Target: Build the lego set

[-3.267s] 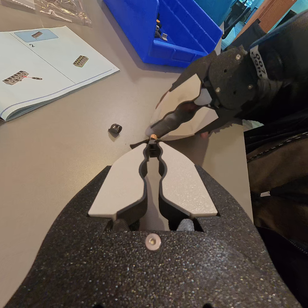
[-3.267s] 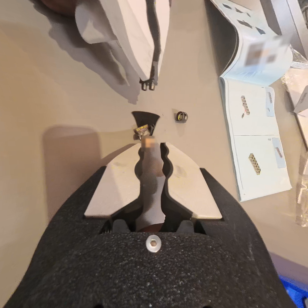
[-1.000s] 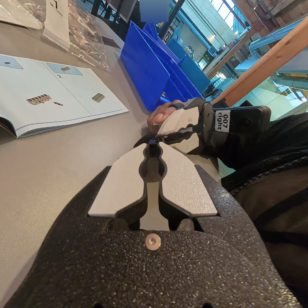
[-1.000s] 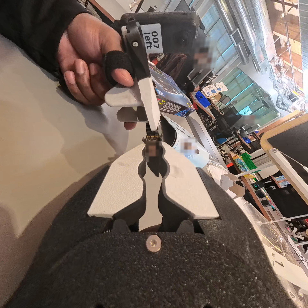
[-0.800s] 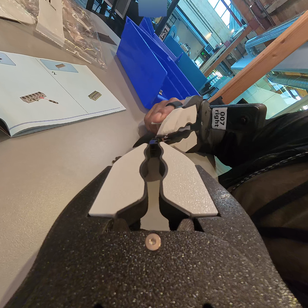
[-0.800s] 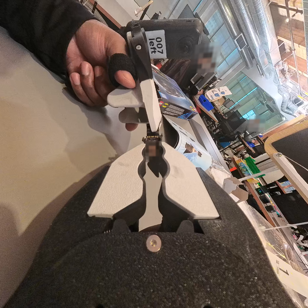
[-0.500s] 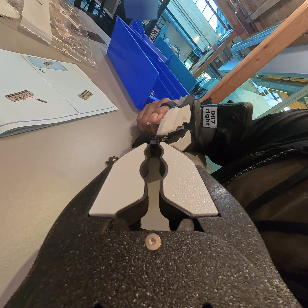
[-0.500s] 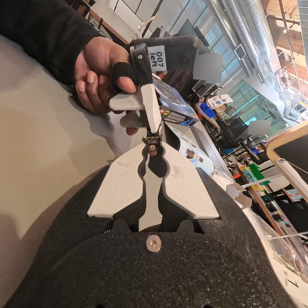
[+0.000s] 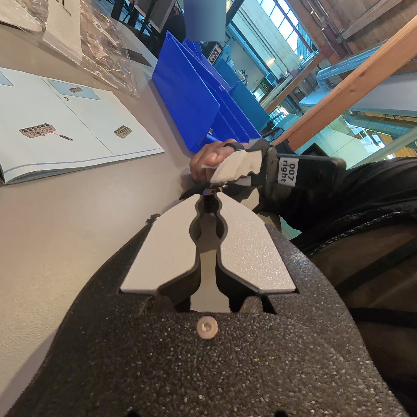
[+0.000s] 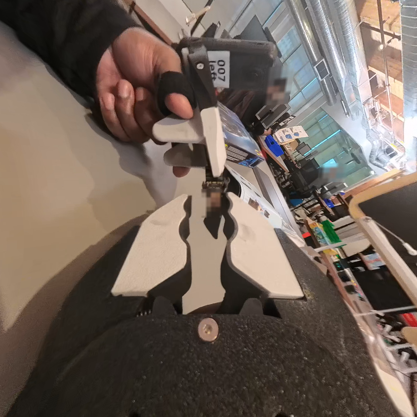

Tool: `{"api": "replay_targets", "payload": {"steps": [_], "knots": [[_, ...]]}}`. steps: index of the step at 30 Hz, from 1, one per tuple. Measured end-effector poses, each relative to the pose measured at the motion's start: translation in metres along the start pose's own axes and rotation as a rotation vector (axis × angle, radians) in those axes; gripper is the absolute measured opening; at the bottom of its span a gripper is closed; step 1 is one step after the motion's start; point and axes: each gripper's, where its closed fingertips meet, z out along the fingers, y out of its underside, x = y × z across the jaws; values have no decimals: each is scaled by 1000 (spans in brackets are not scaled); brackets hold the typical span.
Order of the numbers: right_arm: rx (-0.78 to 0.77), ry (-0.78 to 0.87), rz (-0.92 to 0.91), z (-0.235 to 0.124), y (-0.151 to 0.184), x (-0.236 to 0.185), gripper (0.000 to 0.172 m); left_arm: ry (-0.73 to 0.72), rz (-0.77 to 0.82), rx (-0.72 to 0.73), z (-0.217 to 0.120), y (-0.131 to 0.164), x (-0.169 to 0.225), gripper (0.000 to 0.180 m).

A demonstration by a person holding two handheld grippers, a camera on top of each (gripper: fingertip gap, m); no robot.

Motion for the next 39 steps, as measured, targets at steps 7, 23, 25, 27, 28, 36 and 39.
{"api": "replay_targets", "payload": {"steps": [7,23,25,27,28,36,39], "knots": [[-28,83,-55,2,0,6,34,0,4,15,-1,-2,0,8],[-70,109,-120,2,5,7,11,-38,22,-1,2,2,-2,8],[-75,109,-121,3,6,7,11,-46,23,1,2,2,-3,8],[-82,108,-125,3,7,6,11,-53,26,-1,2,2,-4,8],[-85,108,-126,3,7,6,11,-54,26,-2,3,2,-4,8],[-99,110,-90,5,8,7,12,-71,19,2,3,3,-6,8],[-104,115,-81,6,8,8,12,-77,9,13,3,2,-6,8]]}}
